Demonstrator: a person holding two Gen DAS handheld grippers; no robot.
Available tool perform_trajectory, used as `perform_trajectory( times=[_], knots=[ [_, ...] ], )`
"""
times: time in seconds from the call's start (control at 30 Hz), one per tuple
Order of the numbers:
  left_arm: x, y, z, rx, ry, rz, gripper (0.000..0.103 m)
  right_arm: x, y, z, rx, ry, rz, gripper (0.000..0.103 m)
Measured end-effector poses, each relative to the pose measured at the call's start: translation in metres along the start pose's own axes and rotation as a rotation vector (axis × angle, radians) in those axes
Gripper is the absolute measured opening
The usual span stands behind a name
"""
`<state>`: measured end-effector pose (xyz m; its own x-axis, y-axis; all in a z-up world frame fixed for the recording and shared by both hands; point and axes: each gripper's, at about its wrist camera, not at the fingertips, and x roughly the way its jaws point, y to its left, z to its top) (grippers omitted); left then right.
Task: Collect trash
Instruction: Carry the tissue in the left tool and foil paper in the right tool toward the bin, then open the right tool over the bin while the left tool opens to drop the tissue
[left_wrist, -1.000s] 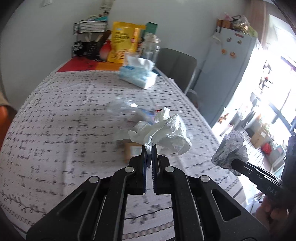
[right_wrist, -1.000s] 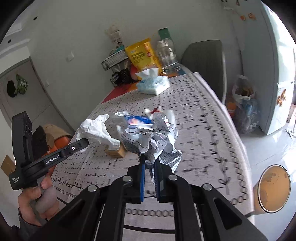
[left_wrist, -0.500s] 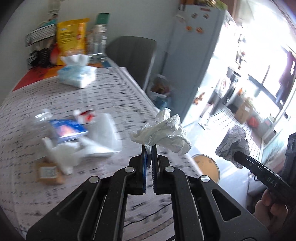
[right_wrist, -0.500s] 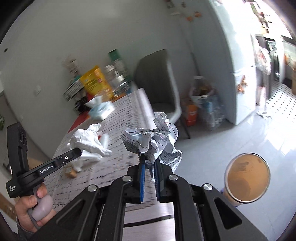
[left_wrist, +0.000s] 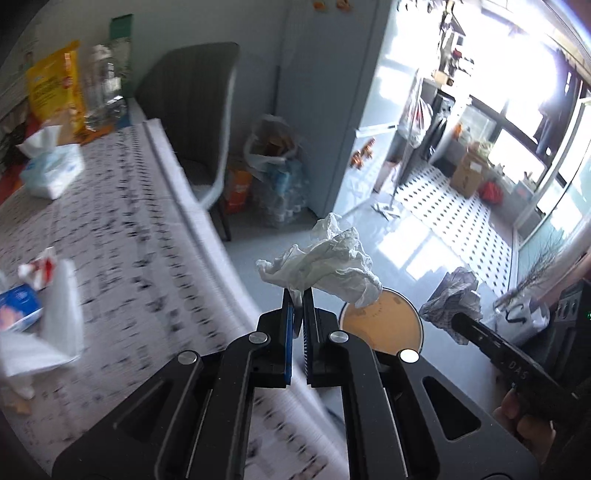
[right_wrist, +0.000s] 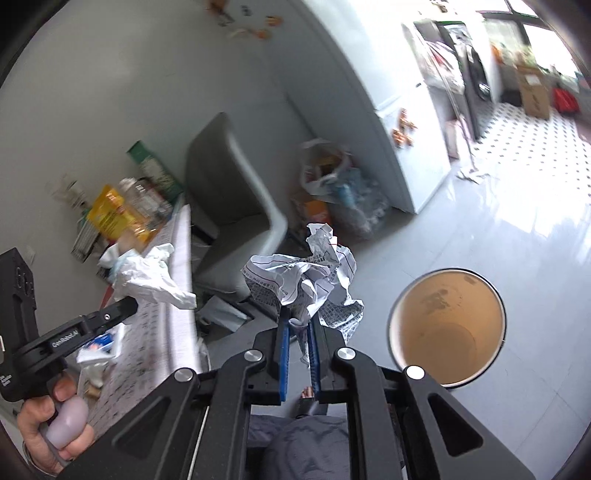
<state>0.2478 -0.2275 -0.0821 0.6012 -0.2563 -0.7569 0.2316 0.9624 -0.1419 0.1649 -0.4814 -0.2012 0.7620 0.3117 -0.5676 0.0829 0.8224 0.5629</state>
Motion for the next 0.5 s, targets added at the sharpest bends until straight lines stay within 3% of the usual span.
perform_trajectory(
  times=[0.3,0.33,0.37,0.4,0.5],
  knots=[
    [0.064,-0.049,0.025,0.041,0.067,-0.045,0.006,0.03,-0.07,0.028,0.061,0.0,-0.073,0.013],
    [0.071,-0.055,0.028,0.045,0.076,-0.051,0.006,0.035,-0.077,0.031,0.065,0.005,-0.08,0.025],
    [0.078,-0.06,0.03,0.048,0.085,-0.057,0.006,0.041,-0.086,0.035,0.075,0.005,-0.089,0.05],
    [0.084,-0.064,0.032,0.049,0.095,-0.064,0.006,0.043,-0.091,0.037,0.084,-0.006,-0.09,0.057],
    [0.102,-0.08,0.038,0.055,0.129,-0.084,0.006,0.045,-0.108,0.042,0.106,-0.022,-0.094,0.059]
  ],
)
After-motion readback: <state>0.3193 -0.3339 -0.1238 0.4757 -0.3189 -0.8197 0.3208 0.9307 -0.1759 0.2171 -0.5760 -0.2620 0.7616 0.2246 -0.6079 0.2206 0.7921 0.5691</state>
